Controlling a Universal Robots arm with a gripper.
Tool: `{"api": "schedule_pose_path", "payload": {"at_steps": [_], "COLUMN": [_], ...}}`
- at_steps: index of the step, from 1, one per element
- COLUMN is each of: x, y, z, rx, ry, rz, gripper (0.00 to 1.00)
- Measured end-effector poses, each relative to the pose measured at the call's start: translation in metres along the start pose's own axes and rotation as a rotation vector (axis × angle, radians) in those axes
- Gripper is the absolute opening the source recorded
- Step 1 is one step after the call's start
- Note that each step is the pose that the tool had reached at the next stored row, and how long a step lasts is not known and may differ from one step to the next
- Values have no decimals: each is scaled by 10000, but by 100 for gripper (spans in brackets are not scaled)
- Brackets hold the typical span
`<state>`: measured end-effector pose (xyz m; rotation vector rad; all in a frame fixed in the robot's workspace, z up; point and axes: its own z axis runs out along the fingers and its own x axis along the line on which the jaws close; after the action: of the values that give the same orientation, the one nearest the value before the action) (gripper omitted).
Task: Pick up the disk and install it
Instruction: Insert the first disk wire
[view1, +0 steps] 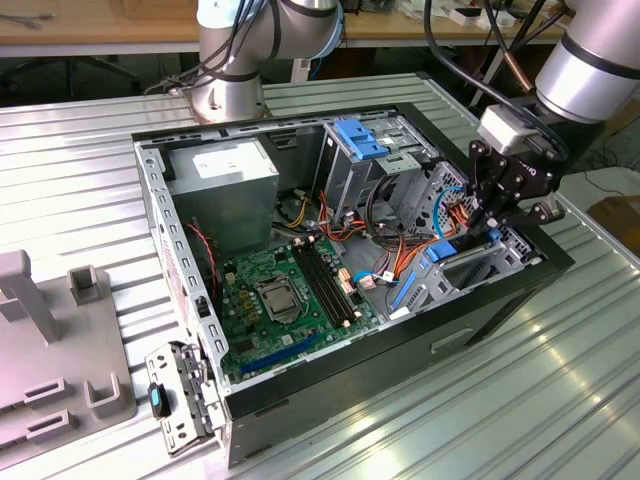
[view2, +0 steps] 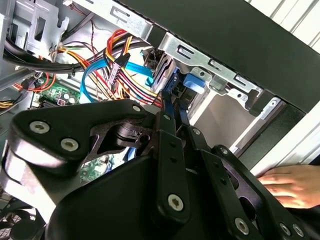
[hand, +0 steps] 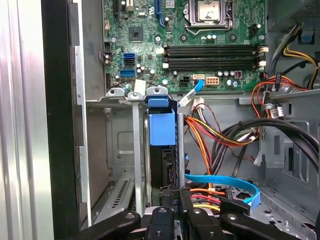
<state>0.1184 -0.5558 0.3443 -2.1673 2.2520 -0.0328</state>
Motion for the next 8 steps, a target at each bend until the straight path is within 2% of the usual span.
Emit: {"api": "schedule_pose_path", "payload": {"at_steps": [5,8], "x": [0,0], "y": [0,-4], "z": [15,-19], "rx": [0,-2], "ry": [-3,-13], "rz": [0,2], "gripper": [17,17]}}
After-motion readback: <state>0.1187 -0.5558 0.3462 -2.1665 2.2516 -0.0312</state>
